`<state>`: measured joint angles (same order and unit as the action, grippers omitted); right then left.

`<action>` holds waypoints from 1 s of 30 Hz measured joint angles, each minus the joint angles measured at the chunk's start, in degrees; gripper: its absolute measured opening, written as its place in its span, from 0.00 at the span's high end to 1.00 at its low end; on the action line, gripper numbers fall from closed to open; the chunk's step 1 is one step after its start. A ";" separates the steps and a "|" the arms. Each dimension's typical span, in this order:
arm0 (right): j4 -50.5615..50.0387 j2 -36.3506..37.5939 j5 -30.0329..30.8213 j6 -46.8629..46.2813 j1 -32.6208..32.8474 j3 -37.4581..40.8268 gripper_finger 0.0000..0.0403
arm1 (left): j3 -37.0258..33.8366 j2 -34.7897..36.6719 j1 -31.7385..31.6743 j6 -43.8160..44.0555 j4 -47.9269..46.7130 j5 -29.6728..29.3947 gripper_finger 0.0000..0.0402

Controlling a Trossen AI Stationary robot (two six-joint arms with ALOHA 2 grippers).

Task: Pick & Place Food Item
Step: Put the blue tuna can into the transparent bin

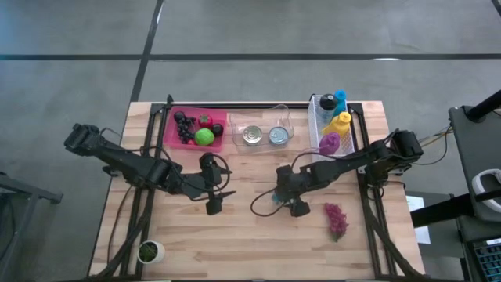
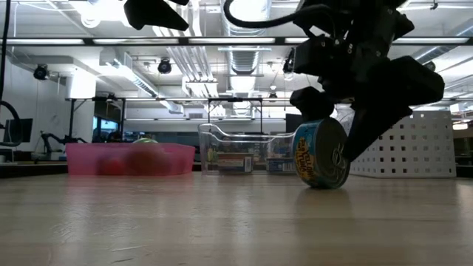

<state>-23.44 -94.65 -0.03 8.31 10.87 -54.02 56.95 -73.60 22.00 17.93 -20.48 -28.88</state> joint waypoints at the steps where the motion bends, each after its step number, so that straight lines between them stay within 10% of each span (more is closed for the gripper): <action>1: -0.04 -0.03 0.00 -0.38 0.00 0.02 0.09 | 0.00 0.02 0.00 0.00 -0.03 -0.02 0.22; 30: 0.28 0.02 -0.24 -2.14 -0.02 0.00 0.68 | 0.00 0.02 0.00 -0.02 0.03 0.00 0.20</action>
<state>-23.16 -94.63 -0.27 6.17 10.85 -54.02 56.95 -73.58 22.00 17.91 -20.45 -28.89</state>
